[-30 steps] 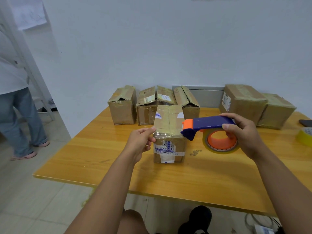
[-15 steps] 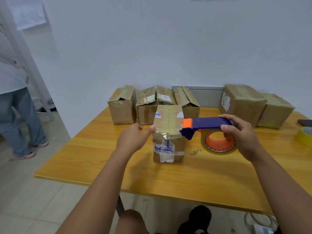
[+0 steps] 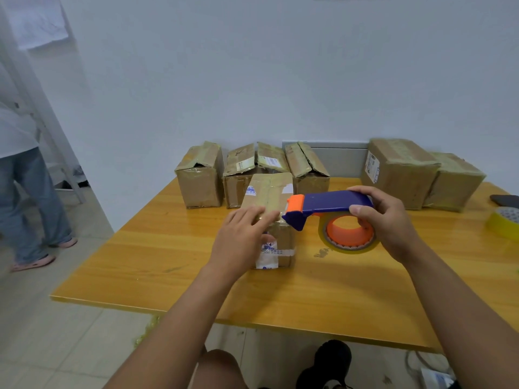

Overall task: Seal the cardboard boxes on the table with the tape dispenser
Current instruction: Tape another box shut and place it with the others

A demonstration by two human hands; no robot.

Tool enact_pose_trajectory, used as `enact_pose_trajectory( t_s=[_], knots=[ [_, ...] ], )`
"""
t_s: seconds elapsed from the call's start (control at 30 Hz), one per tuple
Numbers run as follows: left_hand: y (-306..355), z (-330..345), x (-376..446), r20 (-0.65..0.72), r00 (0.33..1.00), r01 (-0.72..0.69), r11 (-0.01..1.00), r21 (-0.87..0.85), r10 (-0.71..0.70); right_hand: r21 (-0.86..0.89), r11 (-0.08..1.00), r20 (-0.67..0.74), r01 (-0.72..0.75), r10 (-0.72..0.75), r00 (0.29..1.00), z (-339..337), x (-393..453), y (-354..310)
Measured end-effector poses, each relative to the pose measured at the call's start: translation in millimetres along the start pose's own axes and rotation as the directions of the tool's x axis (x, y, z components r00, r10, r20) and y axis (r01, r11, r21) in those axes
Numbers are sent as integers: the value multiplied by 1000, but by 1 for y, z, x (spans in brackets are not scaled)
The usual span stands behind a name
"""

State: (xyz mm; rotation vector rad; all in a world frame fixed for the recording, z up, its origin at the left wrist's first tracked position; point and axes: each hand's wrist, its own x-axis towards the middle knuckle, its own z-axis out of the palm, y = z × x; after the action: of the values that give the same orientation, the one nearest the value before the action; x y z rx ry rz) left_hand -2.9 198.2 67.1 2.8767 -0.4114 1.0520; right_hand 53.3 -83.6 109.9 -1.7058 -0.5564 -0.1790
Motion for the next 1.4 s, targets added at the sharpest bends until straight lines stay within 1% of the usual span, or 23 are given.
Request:
enact_pose_trajectory(
  t_s=[0.07,0.13,0.2,0.27,0.47,0.6,0.77,0.87,0.97,1.23,1.4],
  knots=[
    [-2,-1,0,17,1000,3,999,39,-4,-4,1000,6,-1,1,1000,4,1,0],
    [-1,0,-1,10,999,-42,996,79,41,-13,1000,6,-10,10,1000,5,0,2],
    [4,2,-2,25,997,-69,996,52,67,-12,1000,-3,-20,20,1000,5,-1,5],
    [7,3,-2,41,999,-32,999,6,32,-9,1000,-7,-23,23,1000,4,-3,6],
    [9,8,-1,-23,1000,-15,999,-29,14,-20,1000,-4,-14,14,1000,3,-9,3],
    [9,7,-1,-40,999,-8,1000,-18,7,-26,1000,-21,-16,15,1000,-19,-17,0],
    [14,10,1,-16,1000,-1,998,55,2,-164,986,55,-20,29,998,-40,-20,-10],
    [15,10,0,-16,1000,13,998,55,-12,-266,964,95,-17,44,995,-38,-9,-21],
    [15,9,-2,-9,1000,22,999,32,-22,-272,960,139,-58,99,985,-28,2,-31],
    [16,11,0,24,997,72,997,-36,-71,-276,949,49,-152,172,984,-17,14,-44],
    [16,11,1,35,996,83,995,-50,-81,-309,941,67,-140,169,983,-21,9,-50]
  ],
)
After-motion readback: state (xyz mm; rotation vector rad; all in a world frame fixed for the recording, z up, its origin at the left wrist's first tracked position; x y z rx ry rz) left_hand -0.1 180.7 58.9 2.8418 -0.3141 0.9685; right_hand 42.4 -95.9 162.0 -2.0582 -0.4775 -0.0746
